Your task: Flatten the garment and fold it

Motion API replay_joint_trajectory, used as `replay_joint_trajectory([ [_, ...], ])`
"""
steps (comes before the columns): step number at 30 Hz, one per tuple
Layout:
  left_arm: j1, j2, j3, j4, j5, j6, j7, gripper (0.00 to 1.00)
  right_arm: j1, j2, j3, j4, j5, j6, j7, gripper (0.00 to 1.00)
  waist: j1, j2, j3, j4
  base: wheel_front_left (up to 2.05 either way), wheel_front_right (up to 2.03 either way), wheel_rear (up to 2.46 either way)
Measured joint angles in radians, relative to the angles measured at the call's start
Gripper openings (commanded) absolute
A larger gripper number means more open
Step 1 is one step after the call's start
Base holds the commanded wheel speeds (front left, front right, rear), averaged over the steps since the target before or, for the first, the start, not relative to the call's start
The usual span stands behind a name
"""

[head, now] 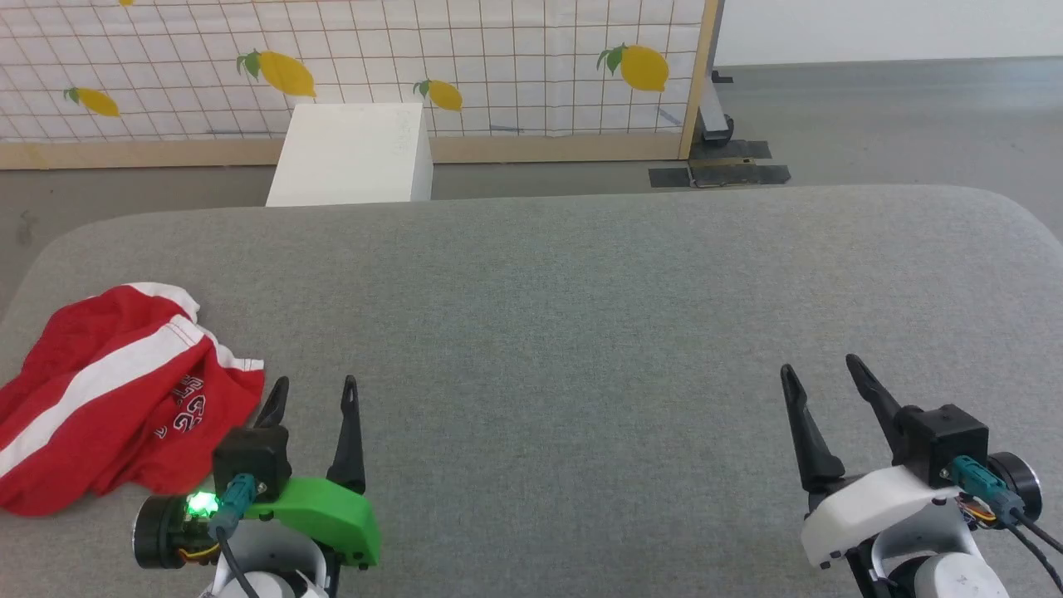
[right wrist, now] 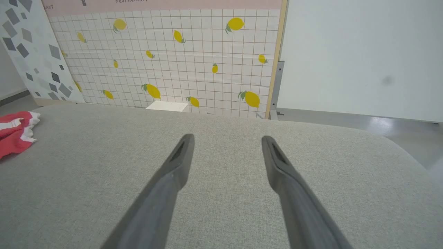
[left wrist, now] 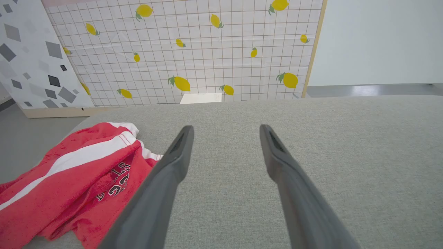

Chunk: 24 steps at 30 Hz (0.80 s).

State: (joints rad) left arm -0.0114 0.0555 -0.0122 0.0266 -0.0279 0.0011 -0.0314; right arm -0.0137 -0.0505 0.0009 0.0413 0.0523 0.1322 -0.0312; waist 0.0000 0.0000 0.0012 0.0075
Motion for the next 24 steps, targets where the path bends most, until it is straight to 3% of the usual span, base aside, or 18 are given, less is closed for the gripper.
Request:
replay_joint_trajectory([
  [24,0.0,0.0,0.001,0.03,-0.025,0.0,-0.05,1.0,0.0,0.0,0.006,0.048,0.06,0.0,-0.05,1.0,0.0,0.0,0.003,0.084,0.0,0.0,0.0],
])
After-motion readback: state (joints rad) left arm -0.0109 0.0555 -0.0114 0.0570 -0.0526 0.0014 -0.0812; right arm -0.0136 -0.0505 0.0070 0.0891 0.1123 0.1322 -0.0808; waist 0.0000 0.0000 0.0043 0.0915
